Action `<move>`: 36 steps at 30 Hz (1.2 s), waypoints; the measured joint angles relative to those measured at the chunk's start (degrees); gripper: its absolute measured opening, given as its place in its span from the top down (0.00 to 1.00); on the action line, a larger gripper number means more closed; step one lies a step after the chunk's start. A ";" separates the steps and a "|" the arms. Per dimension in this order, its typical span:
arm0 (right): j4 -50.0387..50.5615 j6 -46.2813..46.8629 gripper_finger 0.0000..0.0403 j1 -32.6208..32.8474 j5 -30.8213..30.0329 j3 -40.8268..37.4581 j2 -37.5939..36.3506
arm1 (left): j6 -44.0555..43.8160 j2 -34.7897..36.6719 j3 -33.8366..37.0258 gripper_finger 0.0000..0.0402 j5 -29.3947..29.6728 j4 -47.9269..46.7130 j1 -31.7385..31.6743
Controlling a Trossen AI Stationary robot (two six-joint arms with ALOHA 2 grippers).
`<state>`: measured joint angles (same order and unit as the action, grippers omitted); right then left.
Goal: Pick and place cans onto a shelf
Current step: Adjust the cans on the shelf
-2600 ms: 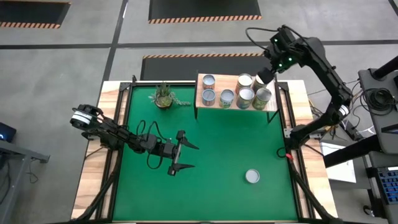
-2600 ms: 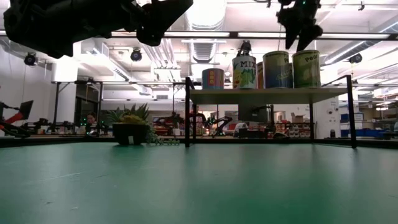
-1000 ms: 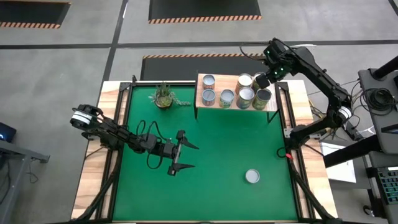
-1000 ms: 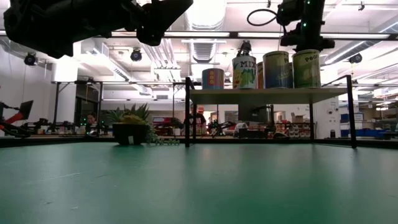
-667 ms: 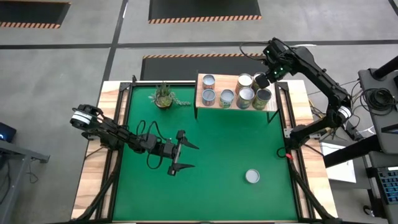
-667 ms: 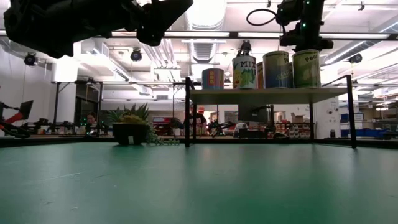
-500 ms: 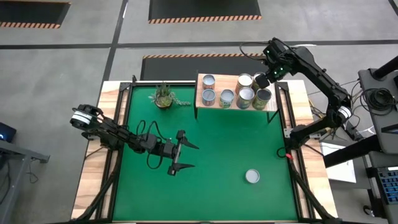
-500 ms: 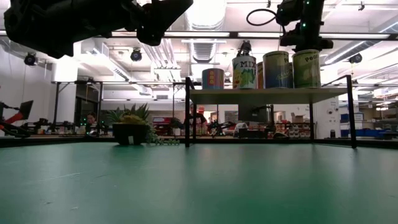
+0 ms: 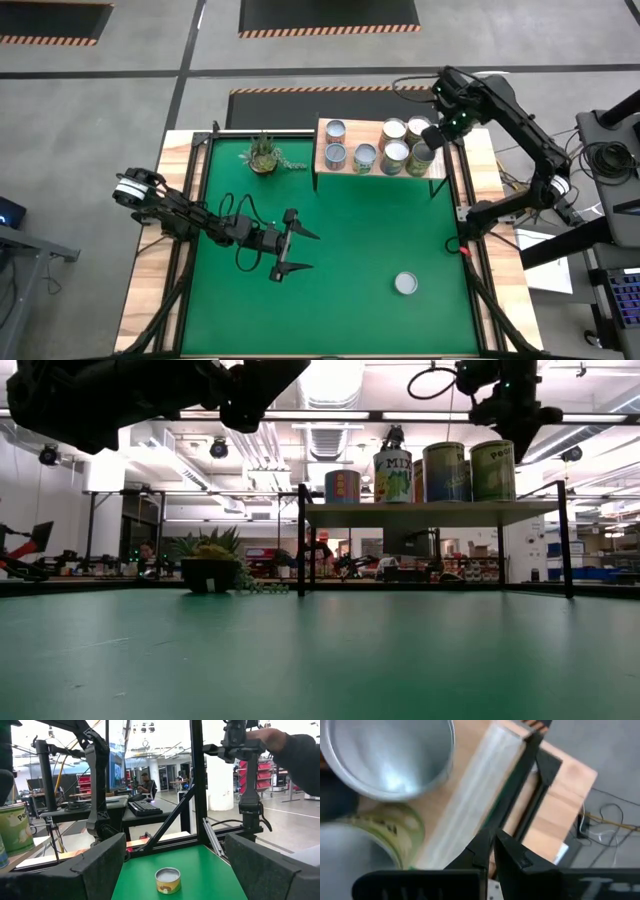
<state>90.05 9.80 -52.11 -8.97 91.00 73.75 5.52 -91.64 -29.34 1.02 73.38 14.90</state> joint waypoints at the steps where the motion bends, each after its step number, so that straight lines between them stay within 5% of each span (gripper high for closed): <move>1: -0.12 0.17 0.97 0.31 0.20 -0.13 -0.32 | 0.00 0.00 0.00 0.20 -0.02 0.00 0.00; 12: -1.77 2.19 0.97 6.79 1.92 0.48 -7.07 | 0.00 0.00 -0.02 0.20 0.00 -0.07 0.00; 21: -6.83 7.04 0.97 19.13 3.39 -1.21 -13.62 | 0.00 0.00 -0.02 0.20 0.00 0.15 -0.01; 27: -10.24 9.25 0.97 24.97 2.48 -6.26 -13.78 | 0.00 0.00 -0.02 0.20 0.00 0.33 0.00; 36: -12.38 9.42 0.97 25.38 -3.21 -11.28 -10.72 | 0.09 0.00 -0.02 0.20 0.00 0.35 -0.01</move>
<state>77.67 19.21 -26.73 -12.19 79.72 63.03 5.61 -91.64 -29.36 1.02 73.73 14.89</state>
